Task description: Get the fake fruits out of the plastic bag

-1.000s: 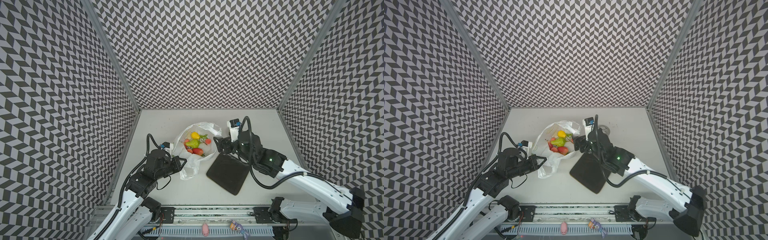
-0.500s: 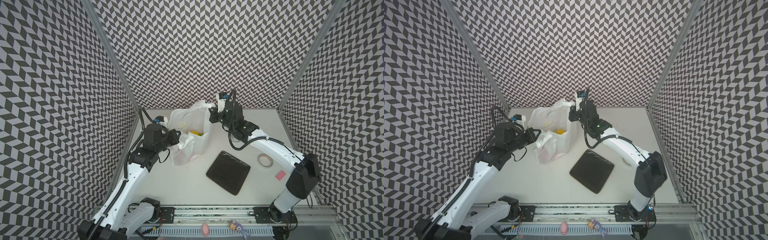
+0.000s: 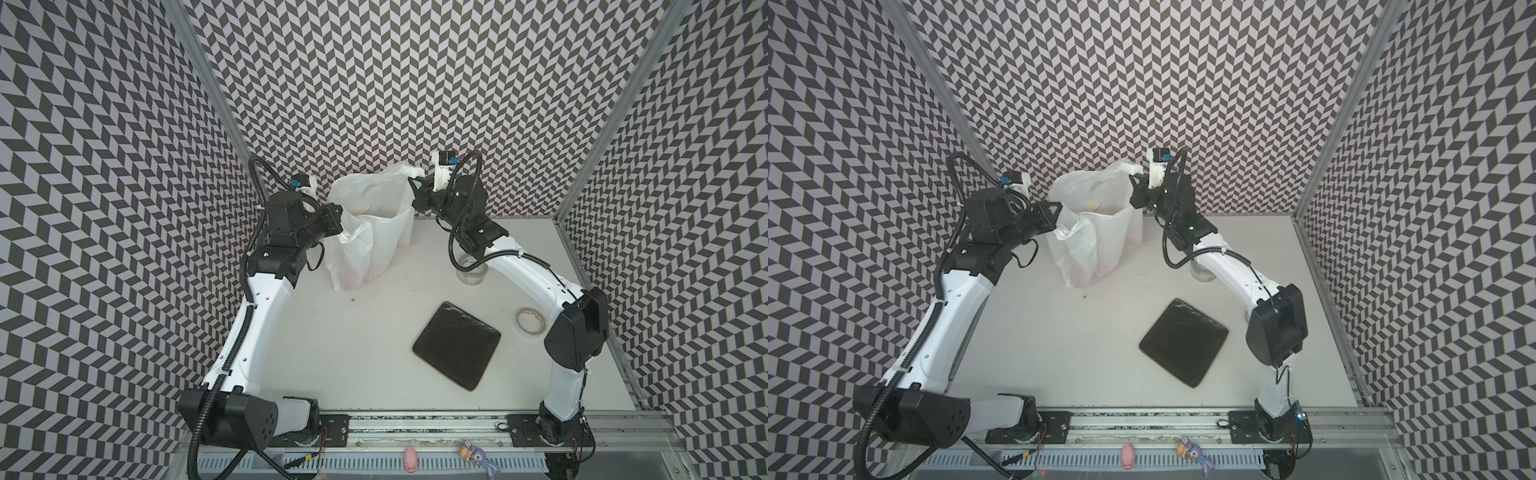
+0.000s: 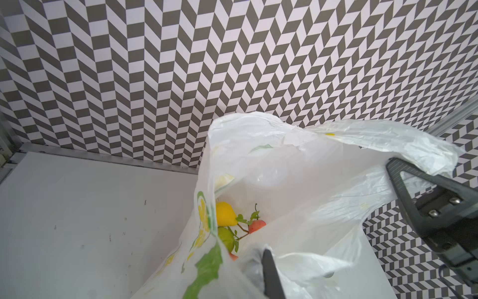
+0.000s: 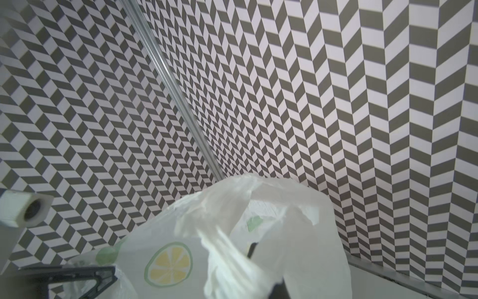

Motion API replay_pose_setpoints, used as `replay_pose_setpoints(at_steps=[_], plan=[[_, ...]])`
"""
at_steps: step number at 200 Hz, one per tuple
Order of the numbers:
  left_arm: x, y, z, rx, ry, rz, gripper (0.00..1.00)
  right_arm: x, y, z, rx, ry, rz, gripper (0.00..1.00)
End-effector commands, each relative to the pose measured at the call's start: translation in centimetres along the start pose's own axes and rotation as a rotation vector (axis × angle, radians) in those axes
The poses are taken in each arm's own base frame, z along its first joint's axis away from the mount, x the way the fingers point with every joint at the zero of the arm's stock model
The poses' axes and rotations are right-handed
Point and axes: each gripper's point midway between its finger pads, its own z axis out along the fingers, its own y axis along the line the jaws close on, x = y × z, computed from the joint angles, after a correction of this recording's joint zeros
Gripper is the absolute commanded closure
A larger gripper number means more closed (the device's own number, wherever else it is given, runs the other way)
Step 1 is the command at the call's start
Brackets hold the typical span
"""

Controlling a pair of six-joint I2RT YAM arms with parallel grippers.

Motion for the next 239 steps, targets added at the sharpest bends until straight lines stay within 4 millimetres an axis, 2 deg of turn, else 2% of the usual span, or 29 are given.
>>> replay_pose_setpoints(at_steps=[1,19,41,58,90,110,114,120,134,140,149,161,184,200,214,225,239], plan=[[3.3,-1.0,0.4,0.046,0.065,0.030,1.00,1.3,-0.2,-1.8,-0.025,0.008,-0.008,1.00],[8.6,-2.3,0.5,0.071,0.152,0.032,1.00,4.9,-1.3,-4.0,-0.005,0.072,-0.013,1.00],[15.4,-4.2,0.0,0.105,0.281,0.001,1.00,9.1,-3.1,-8.2,0.067,0.148,-0.011,1.00],[19.7,-5.7,-1.2,0.136,0.357,-0.012,1.00,12.0,-5.1,-11.9,0.160,0.198,-0.015,1.00],[25.3,-7.9,-3.7,0.185,0.454,-0.034,1.00,15.9,-8.6,-18.3,0.327,0.275,0.004,1.00],[28.3,-8.6,-4.8,0.198,0.502,-0.025,1.00,17.1,-9.7,-21.8,0.408,0.318,0.017,1.00],[28.8,-8.5,-4.9,0.196,0.509,-0.026,1.00,17.1,-9.7,-22.3,0.412,0.315,0.023,0.97],[29.3,-8.6,-5.0,0.199,0.514,-0.028,1.00,17.0,-9.5,-22.9,0.409,0.303,0.032,0.87],[29.6,-8.5,-5.0,0.197,0.520,-0.036,1.00,16.2,-8.7,-23.9,0.381,0.268,0.051,0.52],[29.5,-8.6,-5.0,0.198,0.515,-0.035,1.00,15.8,-8.5,-24.3,0.378,0.267,0.058,0.41],[29.1,-8.7,-5.0,0.196,0.504,-0.030,1.00,15.3,-8.0,-24.8,0.371,0.277,0.062,0.32],[28.8,-8.6,-5.0,0.185,0.490,-0.026,1.00,14.5,-7.5,-25.6,0.376,0.291,0.069,0.26],[28.1,-8.7,-5.0,0.187,0.463,-0.029,1.00,12.4,-5.9,-28.0,0.351,0.300,0.061,0.26],[27.7,-8.8,-5.1,0.193,0.448,-0.026,1.00,11.2,-3.5,-29.4,0.255,0.306,0.069,0.38],[27.4,-8.9,-5.1,0.196,0.439,-0.020,1.00,11.1,-0.5,-29.9,0.131,0.340,0.105,0.53],[27.3,-8.9,-5.2,0.199,0.434,-0.020,1.00,11.2,1.5,-29.9,0.064,0.354,0.126,0.62],[27.1,-9.1,-5.3,0.208,0.425,-0.023,1.00,11.3,4.1,-29.0,0.000,0.350,0.127,0.68]])
